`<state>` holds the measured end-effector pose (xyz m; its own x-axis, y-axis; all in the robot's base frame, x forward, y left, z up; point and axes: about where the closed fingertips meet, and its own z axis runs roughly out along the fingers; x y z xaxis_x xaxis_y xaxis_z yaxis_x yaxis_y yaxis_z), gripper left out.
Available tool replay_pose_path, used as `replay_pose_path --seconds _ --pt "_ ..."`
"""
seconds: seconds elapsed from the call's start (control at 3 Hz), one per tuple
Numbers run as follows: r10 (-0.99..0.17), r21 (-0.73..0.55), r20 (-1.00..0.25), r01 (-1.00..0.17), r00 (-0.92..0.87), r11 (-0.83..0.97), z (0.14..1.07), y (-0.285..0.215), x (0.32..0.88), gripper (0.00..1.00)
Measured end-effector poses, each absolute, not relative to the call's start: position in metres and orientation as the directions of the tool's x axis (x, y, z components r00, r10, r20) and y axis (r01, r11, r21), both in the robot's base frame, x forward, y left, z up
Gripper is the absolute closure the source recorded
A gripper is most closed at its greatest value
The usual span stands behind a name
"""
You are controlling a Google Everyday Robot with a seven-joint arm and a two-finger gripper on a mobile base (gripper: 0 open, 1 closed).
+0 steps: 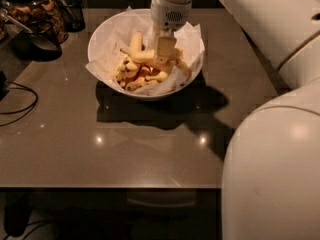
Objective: Pick banana from white bowl
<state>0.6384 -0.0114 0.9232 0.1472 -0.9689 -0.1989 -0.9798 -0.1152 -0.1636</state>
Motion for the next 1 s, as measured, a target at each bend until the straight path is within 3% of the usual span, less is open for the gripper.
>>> replay_pose_path --seconds 1.0 --pt "-0.981 -0.344 -0.104 -0.931 0.164 -0.119 1.013 -0.013 0.592 1.0"
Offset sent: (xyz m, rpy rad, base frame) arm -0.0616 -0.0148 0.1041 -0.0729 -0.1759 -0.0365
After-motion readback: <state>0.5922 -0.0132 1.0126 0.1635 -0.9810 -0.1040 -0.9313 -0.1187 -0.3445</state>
